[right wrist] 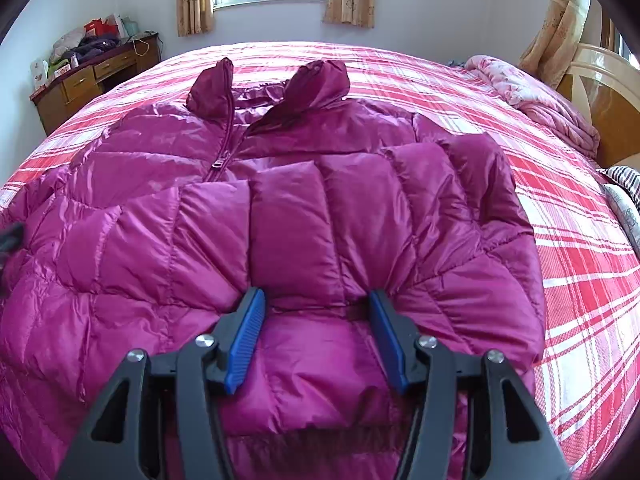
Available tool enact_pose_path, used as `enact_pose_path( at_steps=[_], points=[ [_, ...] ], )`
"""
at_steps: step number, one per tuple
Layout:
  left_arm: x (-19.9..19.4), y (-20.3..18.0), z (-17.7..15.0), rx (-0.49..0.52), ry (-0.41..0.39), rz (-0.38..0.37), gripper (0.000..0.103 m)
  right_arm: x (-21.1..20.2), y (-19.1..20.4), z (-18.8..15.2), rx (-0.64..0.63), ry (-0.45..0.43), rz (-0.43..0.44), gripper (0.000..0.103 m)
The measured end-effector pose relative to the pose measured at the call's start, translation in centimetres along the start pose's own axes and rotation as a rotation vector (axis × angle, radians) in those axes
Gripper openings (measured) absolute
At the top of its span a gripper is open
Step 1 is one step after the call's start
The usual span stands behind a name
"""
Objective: Fold large clothes
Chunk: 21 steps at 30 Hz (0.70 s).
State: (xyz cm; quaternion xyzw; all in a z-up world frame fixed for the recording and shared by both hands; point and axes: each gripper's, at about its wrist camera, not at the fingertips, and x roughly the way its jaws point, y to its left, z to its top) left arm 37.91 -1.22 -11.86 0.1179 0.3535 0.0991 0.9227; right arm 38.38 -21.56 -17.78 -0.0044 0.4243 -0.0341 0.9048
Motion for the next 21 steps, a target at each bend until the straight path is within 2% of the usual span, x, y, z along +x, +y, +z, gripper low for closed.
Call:
enact_pose_path(
  at_steps=[4, 9, 11, 13, 16, 21],
  points=[
    [-1.3, 6.1, -1.8, -0.043, 0.015, 0.02, 0.102, -0.1, 0.0, 0.0, 0.003, -0.003, 0.003, 0.058],
    [-0.8, 14.0, -6.5, -0.123, 0.075, 0.129, 0.102, -0.2, -0.1, 0.0, 0.01, -0.008, 0.012, 0.058],
    [-0.3, 16.2, -8.5, -0.153, 0.112, 0.141, 0.102, -0.2, -0.1, 0.0, 0.011, -0.01, 0.014, 0.058],
    [0.1, 18.0, -10.6, -0.182, 0.159, 0.13, 0.102, -0.2, -0.1, 0.0, 0.011, -0.011, 0.013, 0.058],
    [0.1, 20.0, -13.1, -0.24, 0.203, 0.072, 0.102, -0.3, -0.2, -0.1, 0.011, -0.011, 0.013, 0.058],
    [-1.1, 20.4, -15.3, -0.306, 0.216, -0.059, 0.102, -0.3, -0.2, 0.0, 0.009, -0.012, 0.011, 0.059]
  ],
)
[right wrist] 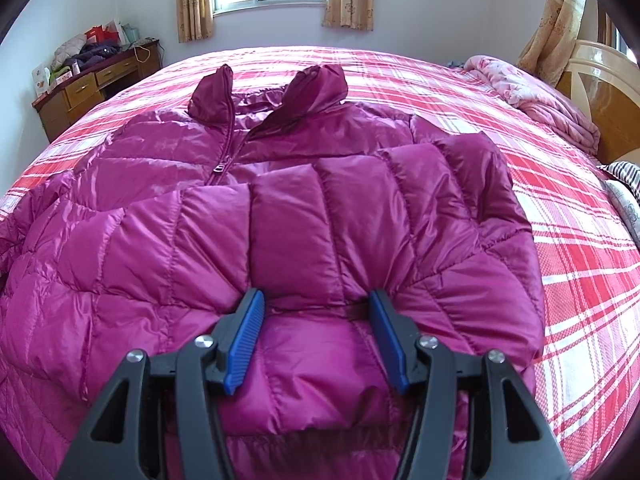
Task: Fold large clothes
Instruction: 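Grasp the other sleeve cuff with the left gripper and lift it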
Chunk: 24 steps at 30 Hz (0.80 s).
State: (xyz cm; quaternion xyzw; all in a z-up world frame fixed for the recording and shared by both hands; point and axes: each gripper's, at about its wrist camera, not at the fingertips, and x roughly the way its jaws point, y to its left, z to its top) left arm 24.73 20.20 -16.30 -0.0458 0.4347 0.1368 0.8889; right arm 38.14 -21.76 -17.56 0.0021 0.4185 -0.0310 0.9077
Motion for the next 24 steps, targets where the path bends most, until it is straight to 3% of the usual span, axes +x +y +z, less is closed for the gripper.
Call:
enact_pose_path(
  at_steps=[3, 4, 5, 7, 8, 9, 11, 13, 16, 20, 24],
  points=[
    [-0.3, -0.4, -0.6, -0.022, 0.016, -0.082, 0.102, -0.1, -0.1, 0.0, 0.001, -0.002, 0.001, 0.059],
    [-0.3, -0.6, -0.7, -0.021, 0.022, -0.099, 0.095, -0.2, -0.1, 0.0, 0.002, -0.003, 0.001, 0.059],
    [-0.1, -1.1, -0.9, -0.007, 0.033, -0.115, 0.07, -0.2, -0.1, 0.0, 0.002, -0.004, 0.001, 0.059],
    [-0.3, -1.6, -1.1, 0.022, 0.017, -0.1, 0.053, -0.3, -0.1, -0.1, 0.002, -0.005, 0.002, 0.059],
    [-0.6, -1.7, -1.0, 0.028, 0.001, -0.118, 0.031, -0.3, -0.2, -0.1, 0.003, -0.005, 0.002, 0.059],
    [-0.9, -1.6, -0.9, 0.032, -0.005, -0.134, 0.027, -0.3, -0.2, -0.1, 0.004, -0.006, 0.002, 0.059],
    [-1.6, -1.4, -0.2, 0.049, -0.026, -0.094, 0.021, -0.3, -0.2, -0.1, 0.004, -0.007, 0.003, 0.059],
    [-2.3, -0.9, 1.0, 0.09, -0.08, -0.008, 0.019, -0.3, -0.2, -0.1, 0.003, -0.008, 0.004, 0.059],
    [-3.3, 0.6, 3.3, 0.099, -0.153, 0.064, 0.018, -0.3, -0.3, -0.2, 0.004, -0.011, 0.006, 0.06],
    [-3.2, 1.4, 6.5, 0.122, -0.196, 0.127, 0.018, -0.1, -0.3, 0.0, -0.001, -0.009, 0.002, 0.062],
    [-4.3, -0.1, 8.7, 0.168, -0.252, 0.17, 0.016, -0.4, -0.7, 0.3, -0.004, 0.001, 0.027, 0.062]
  ],
)
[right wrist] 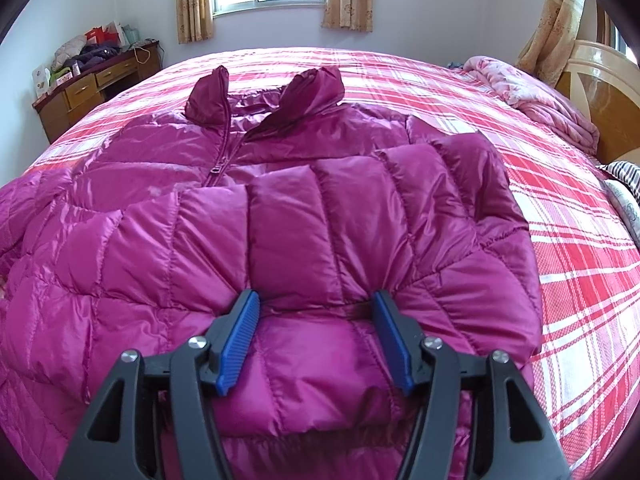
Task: Fold large clothes
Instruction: 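Grasp the other sleeve cuff with the left gripper and lift it, then lay the held sleeve across the jacket body and open the left gripper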
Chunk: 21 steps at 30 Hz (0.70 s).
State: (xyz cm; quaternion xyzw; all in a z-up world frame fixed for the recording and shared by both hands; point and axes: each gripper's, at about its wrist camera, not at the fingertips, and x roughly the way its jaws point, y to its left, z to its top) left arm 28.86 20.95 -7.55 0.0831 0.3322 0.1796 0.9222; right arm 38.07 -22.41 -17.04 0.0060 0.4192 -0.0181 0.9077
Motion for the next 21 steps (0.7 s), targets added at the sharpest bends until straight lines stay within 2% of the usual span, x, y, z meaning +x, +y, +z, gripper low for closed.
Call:
enact_pose_path(
  at_steps=[4, 6, 8, 12, 18, 21],
  points=[
    [-3.0, -1.2, 2.2, 0.044, -0.094, -0.02, 0.016, -2.5, -0.8, 0.1, -0.013, -0.048, 0.006, 0.062],
    [-4.4, -1.6, 3.2, 0.072, -0.133, -0.028, 0.016, -4.0, -1.6, 0.2, -0.007, -0.071, 0.029, 0.066],
    [-5.8, -2.4, 4.1, 0.087, -0.157, -0.058, 0.016, -5.2, -2.7, 0.1, 0.0, -0.089, 0.037, 0.071],
    [-8.7, -4.9, 5.5, 0.142, -0.222, -0.106, 0.016, -6.7, -4.9, -0.7, 0.009, -0.106, 0.016, 0.071],
    [-12.0, -9.9, 6.7, 0.253, -0.234, -0.215, 0.016, -6.3, -6.7, -3.2, 0.024, -0.074, -0.049, 0.072],
    [-13.0, -12.7, 7.0, 0.296, -0.233, -0.26, 0.016, -6.5, -7.9, -4.5, 0.065, -0.085, -0.046, 0.072]
  ],
)
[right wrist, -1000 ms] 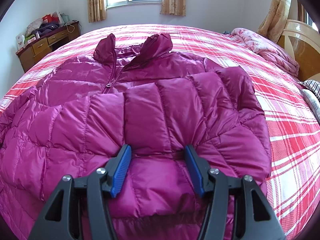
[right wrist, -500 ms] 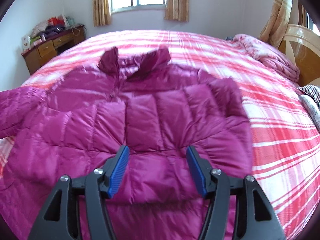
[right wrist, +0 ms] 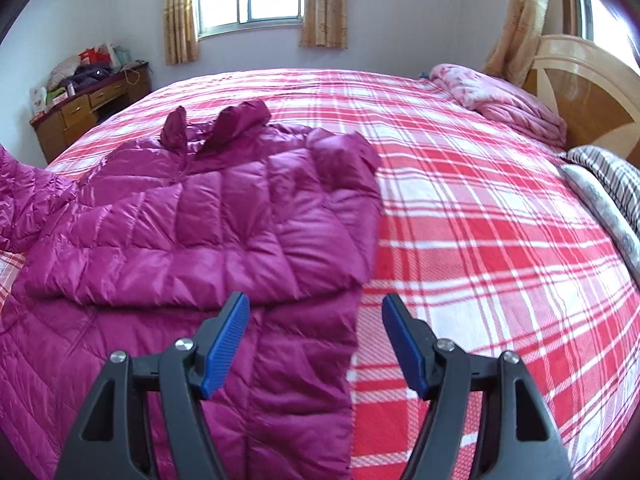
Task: Fold large clothes
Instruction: 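Lay the held sleeve across the jacket body and open the left gripper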
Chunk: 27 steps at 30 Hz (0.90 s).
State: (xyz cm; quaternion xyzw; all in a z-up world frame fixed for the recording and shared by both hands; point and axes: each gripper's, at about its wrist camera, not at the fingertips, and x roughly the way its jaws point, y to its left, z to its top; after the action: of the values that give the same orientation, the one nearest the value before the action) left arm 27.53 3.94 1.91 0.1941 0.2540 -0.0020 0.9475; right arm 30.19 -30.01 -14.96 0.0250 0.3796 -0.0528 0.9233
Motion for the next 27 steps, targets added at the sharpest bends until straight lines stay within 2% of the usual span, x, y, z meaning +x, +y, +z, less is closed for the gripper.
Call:
enact_pose_path(
  at_steps=[6, 16, 27],
  points=[
    [-0.2, -6.8, 2.2, 0.084, 0.01, -0.092, 0.016, 0.0, -2.2, -1.0, 0.07, -0.031, 0.022, 0.072],
    [0.7, -18.6, 3.2, 0.198, 0.026, -0.23, 0.016, 0.9, -2.9, -1.8, 0.115, 0.0, 0.054, 0.072],
    [3.3, -26.1, 2.1, 0.225, 0.081, -0.325, 0.016, 1.5, -2.7, -2.2, 0.11, 0.026, 0.048, 0.073]
  ],
)
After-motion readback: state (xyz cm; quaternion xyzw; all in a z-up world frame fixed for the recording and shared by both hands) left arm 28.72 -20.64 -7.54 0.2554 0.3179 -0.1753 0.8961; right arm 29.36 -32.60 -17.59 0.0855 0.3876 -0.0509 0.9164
